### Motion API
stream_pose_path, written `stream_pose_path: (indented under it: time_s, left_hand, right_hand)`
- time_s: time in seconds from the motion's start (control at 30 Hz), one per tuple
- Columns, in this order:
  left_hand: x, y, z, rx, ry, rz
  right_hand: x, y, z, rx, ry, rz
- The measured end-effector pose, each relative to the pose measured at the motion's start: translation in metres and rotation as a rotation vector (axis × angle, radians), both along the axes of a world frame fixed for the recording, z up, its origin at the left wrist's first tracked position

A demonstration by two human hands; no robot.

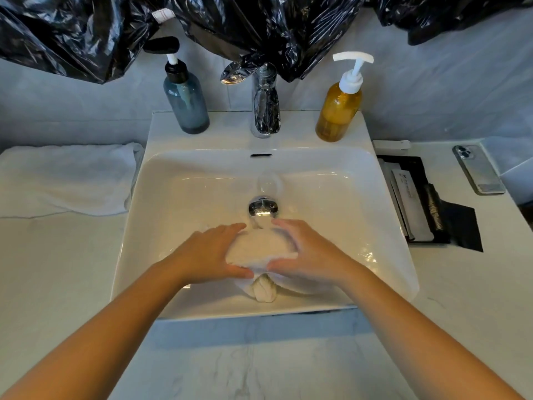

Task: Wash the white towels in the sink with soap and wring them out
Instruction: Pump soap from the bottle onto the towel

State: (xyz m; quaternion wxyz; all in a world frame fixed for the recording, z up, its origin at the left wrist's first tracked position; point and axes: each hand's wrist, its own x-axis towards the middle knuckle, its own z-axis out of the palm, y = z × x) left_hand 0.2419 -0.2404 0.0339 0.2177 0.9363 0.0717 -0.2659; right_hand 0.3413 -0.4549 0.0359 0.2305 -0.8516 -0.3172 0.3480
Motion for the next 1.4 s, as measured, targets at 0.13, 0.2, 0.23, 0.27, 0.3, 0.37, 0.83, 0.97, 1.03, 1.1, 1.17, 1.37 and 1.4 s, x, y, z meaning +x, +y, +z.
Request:
stream_pose_path:
  time_s: [0.13,0.2,0.23,0.27,0.3,0.37,0.83,0.97,1.03,1.1,1.17,1.37,1.4]
  left_hand:
    - [0.009,-0.002,0.005,-0.103,-0.151,0.176]
    - [0.009,-0.003,0.013,-0.523,-0.234,0.438]
    - [0.007,-0.007,0.018,-0.789,-0.270,0.558]
    - [0.007,-0.013,0.023,-1.034,-0.312,0.642]
    - [0.008,-0.022,0.025,-1.225,-0.353,0.702]
    - [0.015,-0.043,0.030,-1.440,-0.405,0.807]
    - [0.034,-0.077,0.025,-0.909,-0.651,0.759]
    - [0.025,-0.060,0.016,-0.885,-0.677,0.813]
    - [0.016,-0.044,0.007,-0.775,-0.637,0.676]
    - [0.008,-0.026,-0.002,-0.560,-0.564,0.390]
    - [0.003,-0.010,-0.014,-0.234,-0.441,0.132]
    - [0.011,-0.005,-0.021,-0.288,-0.338,0.289]
    - [0.012,-0.006,-0.020,-0.411,-0.352,0.384]
  right_hand:
    - [0.003,0.012,0.001,0.044,0.039,-0.103]
    - [0.006,0.009,0.012,0.312,0.145,-0.269]
    - [0.006,0.007,0.017,0.452,0.208,-0.343]
    - [0.005,0.008,0.021,0.585,0.276,-0.408]
    - [0.002,0.010,0.025,0.703,0.336,-0.461]
    - [-0.009,0.022,0.026,0.840,0.383,-0.563]
    - [-0.011,0.067,0.020,0.706,0.085,-1.087]
    - [-0.002,0.053,0.016,0.706,0.273,-1.117]
    - [0.001,0.041,0.010,0.706,0.242,-1.041]
    - [0.001,0.029,0.000,0.706,0.149,-0.864]
    - [-0.003,0.019,-0.010,0.617,0.037,-0.644]
    - [-0.002,0.005,-0.023,0.226,0.086,-0.381]
    - [0.000,0.004,-0.021,0.256,0.074,-0.413]
